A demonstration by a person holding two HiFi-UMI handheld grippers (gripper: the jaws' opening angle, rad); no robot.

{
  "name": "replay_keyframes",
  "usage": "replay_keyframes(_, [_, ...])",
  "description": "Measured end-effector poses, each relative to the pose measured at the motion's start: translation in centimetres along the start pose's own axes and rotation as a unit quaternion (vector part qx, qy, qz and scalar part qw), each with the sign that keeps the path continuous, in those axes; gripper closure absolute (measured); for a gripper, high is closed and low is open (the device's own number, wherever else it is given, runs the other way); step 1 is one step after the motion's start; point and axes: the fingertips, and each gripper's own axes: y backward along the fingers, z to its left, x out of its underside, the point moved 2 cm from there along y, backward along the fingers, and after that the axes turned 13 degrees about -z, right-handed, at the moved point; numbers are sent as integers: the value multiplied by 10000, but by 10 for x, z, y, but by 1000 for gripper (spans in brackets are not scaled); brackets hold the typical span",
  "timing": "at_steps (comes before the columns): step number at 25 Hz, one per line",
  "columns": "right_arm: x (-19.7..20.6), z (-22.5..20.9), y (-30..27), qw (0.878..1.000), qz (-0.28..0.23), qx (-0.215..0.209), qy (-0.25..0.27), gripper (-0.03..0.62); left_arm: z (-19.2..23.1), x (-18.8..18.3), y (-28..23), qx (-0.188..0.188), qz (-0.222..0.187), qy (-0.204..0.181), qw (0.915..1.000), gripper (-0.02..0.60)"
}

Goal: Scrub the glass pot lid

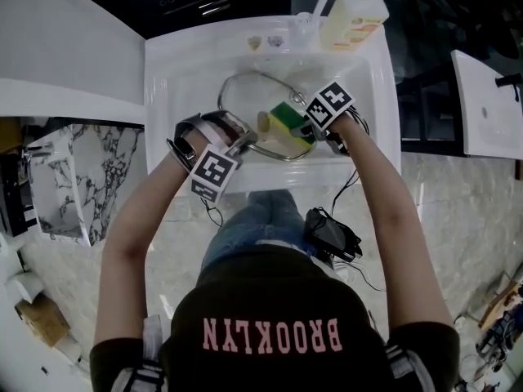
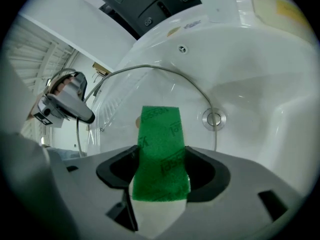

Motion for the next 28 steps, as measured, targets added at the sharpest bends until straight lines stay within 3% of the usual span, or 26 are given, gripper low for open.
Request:
replay_keyframes(7, [-12,-26,-5,9971,-323,652,227,319,-1,1,0,36,5,16,10000,551])
replay_keyframes(11, [-25,-26,9,9937,-859,697,170,321,0,0,1,48,-9,6,10000,551])
replay_keyframes(18, [-57,24,58,9860,-1462,27,798,319,-2,1,1,-112,62,-65,9999,549])
replay_keyframes(25, [-55,81,29,9909,-1090,-704,344,319,-1,3,1,-719,356,-348,9962,548])
replay_keyframes(28, [-56,96,13,9909,-848,-928,485,319,1,4,0,-778,411,-359,9955,548])
